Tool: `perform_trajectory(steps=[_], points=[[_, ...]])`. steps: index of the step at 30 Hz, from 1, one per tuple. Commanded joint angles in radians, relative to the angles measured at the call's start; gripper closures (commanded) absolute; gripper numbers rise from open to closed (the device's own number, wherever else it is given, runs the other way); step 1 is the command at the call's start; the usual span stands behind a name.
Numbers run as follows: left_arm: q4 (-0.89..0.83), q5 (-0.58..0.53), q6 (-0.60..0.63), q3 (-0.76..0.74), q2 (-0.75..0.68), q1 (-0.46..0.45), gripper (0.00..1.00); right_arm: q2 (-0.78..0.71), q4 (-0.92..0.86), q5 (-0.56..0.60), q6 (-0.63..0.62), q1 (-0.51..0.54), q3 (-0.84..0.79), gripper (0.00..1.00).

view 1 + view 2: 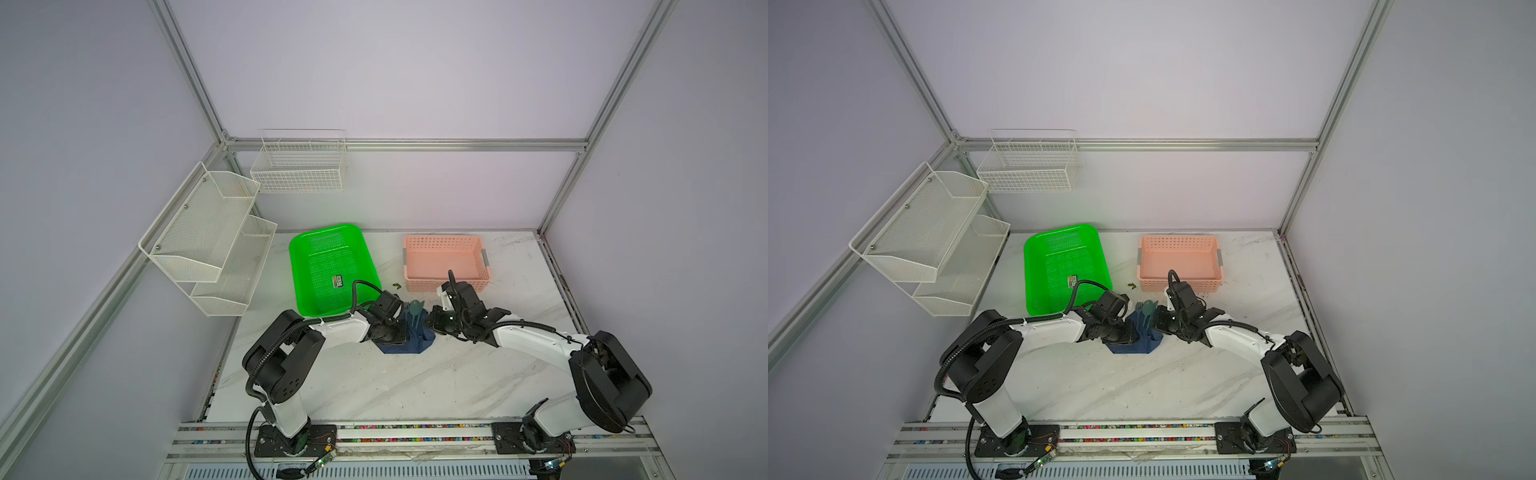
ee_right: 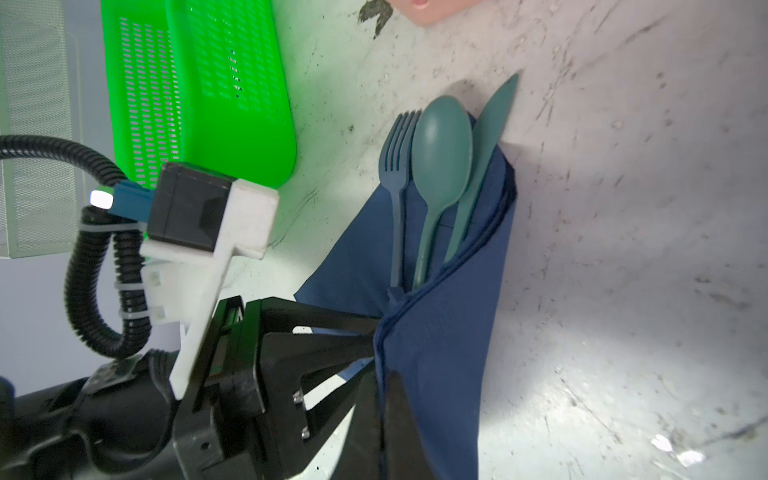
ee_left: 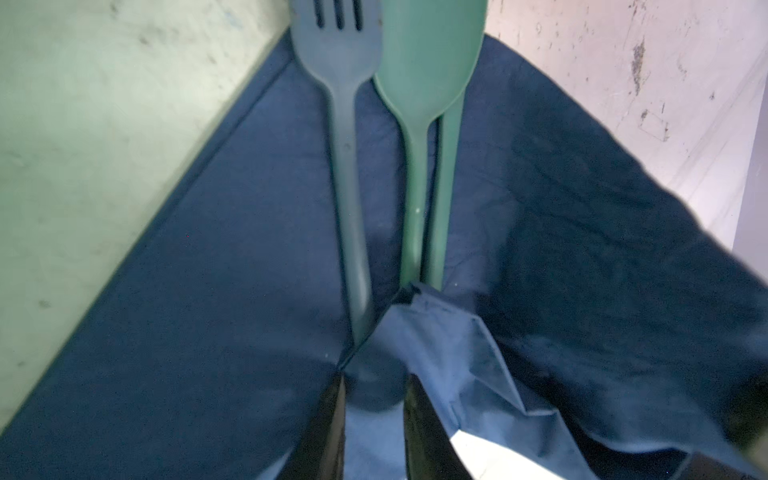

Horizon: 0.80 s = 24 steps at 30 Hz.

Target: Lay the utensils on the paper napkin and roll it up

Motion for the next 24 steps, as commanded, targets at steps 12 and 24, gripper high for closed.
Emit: perform_trajectory(steps=[12,24], points=[[0.034,0.006,0.010,-0.045,-0.003,0.002,0.74,0.112,0.104,0.005,0.057,0.087,0.071,0.98],[0.025,0.026,0.023,-0.079,-0.093,0.005,0.69,0.172,0.142,0.004,0.069,0.101,0.066,0.98]])
